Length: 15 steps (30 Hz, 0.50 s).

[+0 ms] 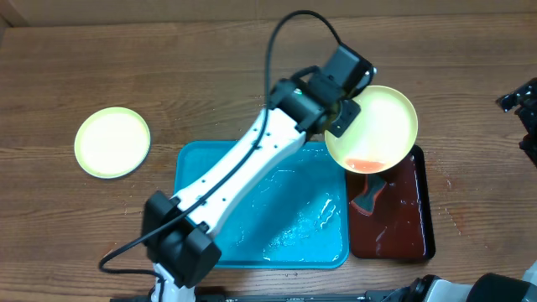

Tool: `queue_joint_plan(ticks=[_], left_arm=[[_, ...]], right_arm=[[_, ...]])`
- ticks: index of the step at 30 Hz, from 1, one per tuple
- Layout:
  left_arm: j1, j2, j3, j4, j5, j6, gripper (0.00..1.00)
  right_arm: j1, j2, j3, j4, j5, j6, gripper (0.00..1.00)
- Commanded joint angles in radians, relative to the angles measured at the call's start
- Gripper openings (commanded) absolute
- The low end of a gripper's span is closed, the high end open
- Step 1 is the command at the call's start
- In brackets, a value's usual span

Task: Clean dirty plates on tray and stack at the side
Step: 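Lift the yellow plate with the left gripper and carry it right, then hold the yellow plate tilted over the brown tray to drain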

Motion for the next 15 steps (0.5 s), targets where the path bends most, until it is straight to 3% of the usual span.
queue_joint_plan(ticks=[1,8,15], left_arm=[[-0.085,0.028,0.021,0.051,-0.140,0.105,0.04],[-0.235,0.039,0.021,0.150,-0.426,0.232,0.04],[-0.301,0.039,0.021,0.166,-0.645,0.341,0.04]], right_arm=[[-0.002,-0.005,0.025,0.013,-0.028,-0.029,1.00],[-0.002,-0.005,0.025,0.024,-0.050,-0.065,1.00],[-0.002,-0.005,0.025,0.033,-0.073,-0.072,1.00]])
